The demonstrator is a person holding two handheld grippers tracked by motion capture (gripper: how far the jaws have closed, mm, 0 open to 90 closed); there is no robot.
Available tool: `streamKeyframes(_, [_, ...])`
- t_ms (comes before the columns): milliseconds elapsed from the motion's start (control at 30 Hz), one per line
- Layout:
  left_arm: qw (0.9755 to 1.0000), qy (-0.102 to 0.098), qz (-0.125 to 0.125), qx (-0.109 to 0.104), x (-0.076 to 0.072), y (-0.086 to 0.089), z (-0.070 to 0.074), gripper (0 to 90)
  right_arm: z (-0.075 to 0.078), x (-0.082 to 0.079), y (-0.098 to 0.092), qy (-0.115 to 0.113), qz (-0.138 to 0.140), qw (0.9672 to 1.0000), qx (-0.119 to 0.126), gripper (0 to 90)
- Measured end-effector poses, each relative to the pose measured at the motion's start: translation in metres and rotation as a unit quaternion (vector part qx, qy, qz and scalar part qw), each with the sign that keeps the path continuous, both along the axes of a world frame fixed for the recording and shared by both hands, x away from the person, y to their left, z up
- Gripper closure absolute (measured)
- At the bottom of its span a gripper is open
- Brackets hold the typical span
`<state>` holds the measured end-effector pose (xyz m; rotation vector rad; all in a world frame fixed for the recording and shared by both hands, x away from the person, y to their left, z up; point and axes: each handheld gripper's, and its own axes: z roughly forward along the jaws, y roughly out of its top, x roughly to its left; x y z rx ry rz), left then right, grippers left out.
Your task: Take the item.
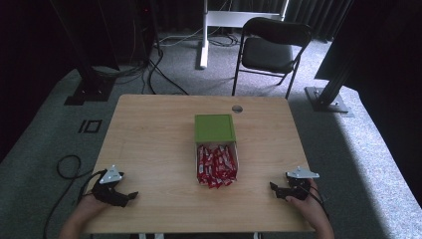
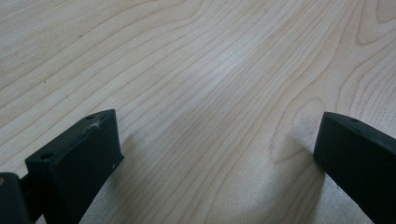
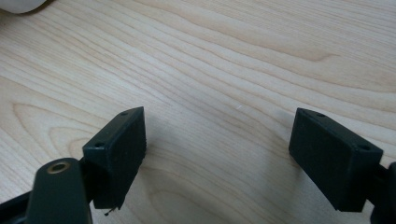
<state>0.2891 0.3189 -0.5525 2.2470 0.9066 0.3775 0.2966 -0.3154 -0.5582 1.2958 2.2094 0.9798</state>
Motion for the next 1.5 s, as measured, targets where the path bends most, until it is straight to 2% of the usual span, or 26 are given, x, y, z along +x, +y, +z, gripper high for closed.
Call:
streamKeyframes(300, [1.0000,0.000,0.000,0.000,0.000,0.000,0.000,1.6,0.000,0.001,0.004,0.003,-0.021,0.9998,0.003,16.9])
streamKeyframes(467, [1.0000,0.000,0.000,0.000,0.000,0.000,0.000,1.6,0.002,0.001,0.005,0.003,-0.035,0.9993,0.016,17.0])
streamKeyframes(833, [1.0000,0.000,0.000,0.000,0.000,0.000,0.000,1.6,0.023,0.003,0.007,-0.020,-0.050,0.9979,0.036,16.9])
streamKeyframes(1167, [1.0000,0.000,0.001,-0.001,0.000,0.000,0.000,1.6,0.040,0.005,0.011,-0.033,-0.053,0.9971,0.043,17.0])
streamKeyframes(1500, [1.0000,0.000,0.001,-0.001,0.000,0.000,0.000,1.6,0.055,0.008,0.025,-0.044,-0.036,0.9969,0.053,17.0])
